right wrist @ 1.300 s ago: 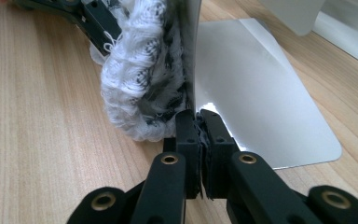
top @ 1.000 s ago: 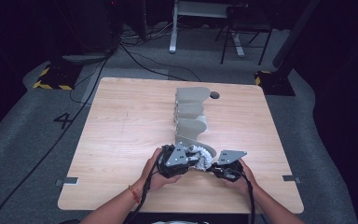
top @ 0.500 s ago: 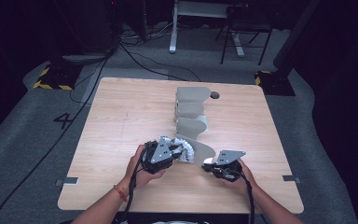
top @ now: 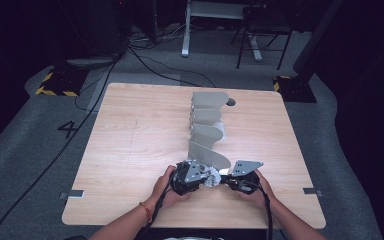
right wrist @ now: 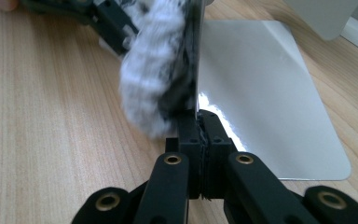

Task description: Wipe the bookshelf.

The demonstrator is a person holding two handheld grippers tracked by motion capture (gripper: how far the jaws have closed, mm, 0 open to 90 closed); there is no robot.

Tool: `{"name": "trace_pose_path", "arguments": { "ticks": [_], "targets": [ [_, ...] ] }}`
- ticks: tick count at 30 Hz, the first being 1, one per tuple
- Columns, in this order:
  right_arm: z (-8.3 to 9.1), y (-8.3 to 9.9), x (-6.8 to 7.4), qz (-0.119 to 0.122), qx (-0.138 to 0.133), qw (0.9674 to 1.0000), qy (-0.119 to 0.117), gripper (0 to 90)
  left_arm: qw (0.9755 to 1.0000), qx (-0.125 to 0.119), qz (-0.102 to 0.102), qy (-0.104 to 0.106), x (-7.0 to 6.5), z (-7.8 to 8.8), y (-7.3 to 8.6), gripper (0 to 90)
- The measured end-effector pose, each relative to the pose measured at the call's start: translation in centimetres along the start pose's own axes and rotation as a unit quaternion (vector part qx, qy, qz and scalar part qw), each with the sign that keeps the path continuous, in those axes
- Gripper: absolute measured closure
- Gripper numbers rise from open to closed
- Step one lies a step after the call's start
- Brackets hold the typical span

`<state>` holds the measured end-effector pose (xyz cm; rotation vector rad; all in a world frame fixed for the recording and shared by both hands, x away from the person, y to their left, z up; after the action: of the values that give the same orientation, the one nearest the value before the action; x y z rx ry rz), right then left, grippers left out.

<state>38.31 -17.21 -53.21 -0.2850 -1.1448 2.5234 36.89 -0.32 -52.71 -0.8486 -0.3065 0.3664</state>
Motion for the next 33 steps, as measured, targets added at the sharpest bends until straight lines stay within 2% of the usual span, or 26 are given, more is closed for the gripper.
{"name": "trace_pose_path", "arguments": {
  "ticks": [4, 8, 9, 13, 17, 20, 22, 24, 26, 28, 32, 33],
  "targets": [
    [0.0, 0.0, 0.0, -0.001, -0.001, 1.0000, -0.001, 89.0, 0.9996, -0.022, -0.010, 0.014, -0.9, 0.2, -1.7, 74.1],
    [0.0, 0.1, -0.1, -0.002, -0.002, 1.0000, -0.001, 89.0, 0.9986, -0.053, -0.002, 0.007, -0.4, 1.8, -2.9, 74.2],
    [0.1, 0.1, -0.1, -0.002, -0.002, 1.0000, -0.002, 89.0, 0.9986, -0.053, -0.002, 0.007, -0.4, 1.8, -2.9, 74.2],
    [0.1, 0.1, -0.1, -0.004, -0.003, 1.0000, 0.000, 88.9, 0.9950, -0.098, 0.009, -0.020, 1.0, 5.0, -4.3, 74.1],
    [0.1, 0.1, -0.1, -0.004, -0.002, 1.0000, 0.001, 88.9, 0.9914, -0.121, 0.019, -0.046, 2.5, 7.4, -4.5, 74.0],
    [0.1, 0.1, -0.1, -0.003, -0.002, 1.0000, 0.001, 88.9, 0.9918, -0.114, 0.016, -0.056, 3.4, 7.8, -3.8, 74.0],
    [0.1, 0.1, -0.1, -0.003, -0.002, 1.0000, 0.001, 88.9, 0.9937, -0.098, 0.018, -0.052, 3.8, 7.3, -2.8, 74.0],
    [0.1, 0.1, -0.1, -0.002, -0.001, 1.0000, 0.001, 88.9, 0.9955, -0.081, 0.027, -0.043, 3.9, 6.4, -1.8, 74.1],
    [0.1, 0.1, -0.1, -0.003, -0.001, 1.0000, 0.001, 89.0, 0.9973, -0.054, 0.017, -0.047, 3.7, 5.3, -1.0, 74.2],
    [0.0, 0.1, -0.2, -0.003, -0.001, 1.0000, 0.000, 89.0, 0.9983, -0.038, 0.020, -0.038, 3.4, 4.1, -0.4, 74.2],
    [0.0, 0.1, -0.2, -0.003, -0.002, 1.0000, 0.003, 89.1, 0.9995, -0.008, 0.015, -0.026, 2.8, 1.6, 0.3, 74.2],
    [0.0, 0.1, -0.2, -0.004, -0.002, 1.0000, 0.004, 89.2, 0.9996, 0.001, 0.009, -0.025, 2.7, 1.0, 0.5, 74.2]
  ]
}}
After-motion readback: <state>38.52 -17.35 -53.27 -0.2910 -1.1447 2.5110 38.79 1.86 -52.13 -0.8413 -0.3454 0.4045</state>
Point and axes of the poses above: each handheld gripper's, and its own axes: z roughly backward along the jaws, y roughly out of its underside, x roughly to its left, the point moved 5 cm from there along -z, roughly forward along the jaws, and after that the axes turned 1 degree about x, right-handed, at the moved point
